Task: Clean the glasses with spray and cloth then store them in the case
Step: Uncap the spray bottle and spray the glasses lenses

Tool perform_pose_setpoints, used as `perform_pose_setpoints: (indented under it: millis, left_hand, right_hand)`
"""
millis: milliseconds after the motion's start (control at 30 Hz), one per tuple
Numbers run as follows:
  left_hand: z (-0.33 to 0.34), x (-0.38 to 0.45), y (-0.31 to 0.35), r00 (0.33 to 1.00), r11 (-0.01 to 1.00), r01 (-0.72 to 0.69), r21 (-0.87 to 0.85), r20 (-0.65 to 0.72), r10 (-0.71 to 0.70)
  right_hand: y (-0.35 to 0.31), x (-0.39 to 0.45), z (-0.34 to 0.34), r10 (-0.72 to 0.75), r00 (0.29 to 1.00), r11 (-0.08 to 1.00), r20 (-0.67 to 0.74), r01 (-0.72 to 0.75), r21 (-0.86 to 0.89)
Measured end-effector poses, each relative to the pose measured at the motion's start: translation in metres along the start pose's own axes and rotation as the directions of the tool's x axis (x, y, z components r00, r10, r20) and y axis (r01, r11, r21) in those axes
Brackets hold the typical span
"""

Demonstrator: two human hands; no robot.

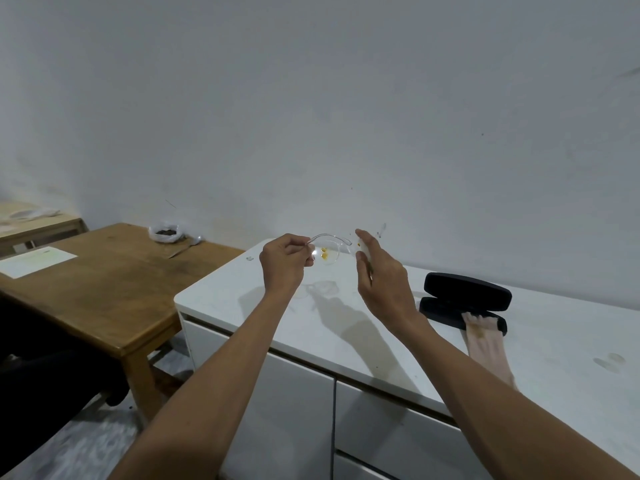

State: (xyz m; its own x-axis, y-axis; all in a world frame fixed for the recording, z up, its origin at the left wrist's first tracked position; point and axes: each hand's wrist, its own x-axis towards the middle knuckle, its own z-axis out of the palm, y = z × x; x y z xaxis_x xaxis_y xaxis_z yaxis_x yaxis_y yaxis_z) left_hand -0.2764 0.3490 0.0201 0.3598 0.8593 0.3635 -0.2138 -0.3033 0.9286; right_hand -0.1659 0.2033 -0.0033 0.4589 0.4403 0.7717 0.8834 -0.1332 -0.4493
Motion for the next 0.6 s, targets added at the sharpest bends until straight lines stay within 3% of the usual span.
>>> perform_pose_setpoints:
  millis: [300,600]
  left_hand:
    - [0.003,-0.002,0.005,1.000,1.000,0.007,-0.010,0.013,-0.007]
    - [-0.001,0.002,0.005,0.999,0.999,0.017,-0.037,0.034,-0.016]
  right_hand:
    - [-0.015,-0.001,0.017,-0.109,0.994,0.990,0.016,0.110,-0.088]
    - [-0.013,-0.001,0.017,-0.054,0.997,0.995,-0.047,0.049,-0.089]
